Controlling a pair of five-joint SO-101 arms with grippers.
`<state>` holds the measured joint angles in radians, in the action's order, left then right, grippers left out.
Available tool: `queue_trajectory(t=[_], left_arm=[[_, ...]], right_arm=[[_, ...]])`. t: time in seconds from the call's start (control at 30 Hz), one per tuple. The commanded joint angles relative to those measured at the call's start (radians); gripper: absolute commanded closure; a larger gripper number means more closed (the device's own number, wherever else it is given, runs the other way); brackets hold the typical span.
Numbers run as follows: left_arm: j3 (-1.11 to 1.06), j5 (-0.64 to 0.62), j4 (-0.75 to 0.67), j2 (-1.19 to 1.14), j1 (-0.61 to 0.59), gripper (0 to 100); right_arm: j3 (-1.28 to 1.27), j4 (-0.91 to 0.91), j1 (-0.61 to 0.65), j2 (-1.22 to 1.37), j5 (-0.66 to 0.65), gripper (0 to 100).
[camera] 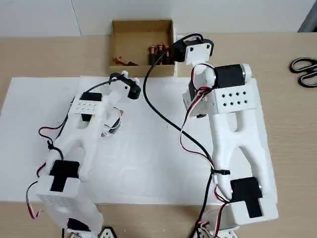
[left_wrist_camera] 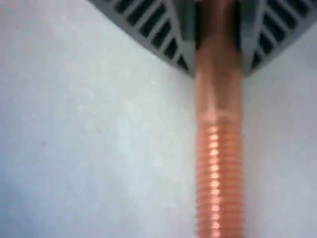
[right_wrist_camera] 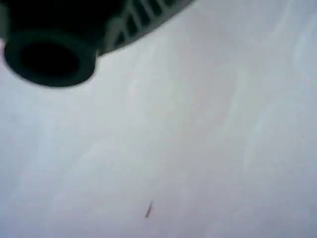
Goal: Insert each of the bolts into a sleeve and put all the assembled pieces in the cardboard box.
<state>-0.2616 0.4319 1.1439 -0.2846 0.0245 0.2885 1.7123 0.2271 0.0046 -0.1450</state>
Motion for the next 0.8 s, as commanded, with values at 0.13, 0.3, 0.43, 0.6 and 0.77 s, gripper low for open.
queue_trajectory(t=[0.13, 0.3, 0.43, 0.6, 0.77], left_arm=[[0.077, 0.040, -0.003, -0.015, 0.032, 100], [0.197, 0.193, 0.172, -0.015, 0.034, 100], [0.331, 0.245, 0.319, -0.015, 0.034, 100], [0.415, 0.399, 0.414, -0.017, 0.034, 100], [0.420, 0.697, 0.463, -0.023, 0.064, 100]], right_arm=[[0.046, 0.013, -0.012, -0.062, -0.011, 99.5], [0.052, 0.010, -0.074, -0.064, -0.011, 99.5], [0.052, 0.008, -0.125, -0.130, -0.011, 99.5], [0.052, 0.004, -0.163, -0.266, -0.012, 99.5], [0.052, 0.005, -0.194, -0.357, -0.012, 99.5]])
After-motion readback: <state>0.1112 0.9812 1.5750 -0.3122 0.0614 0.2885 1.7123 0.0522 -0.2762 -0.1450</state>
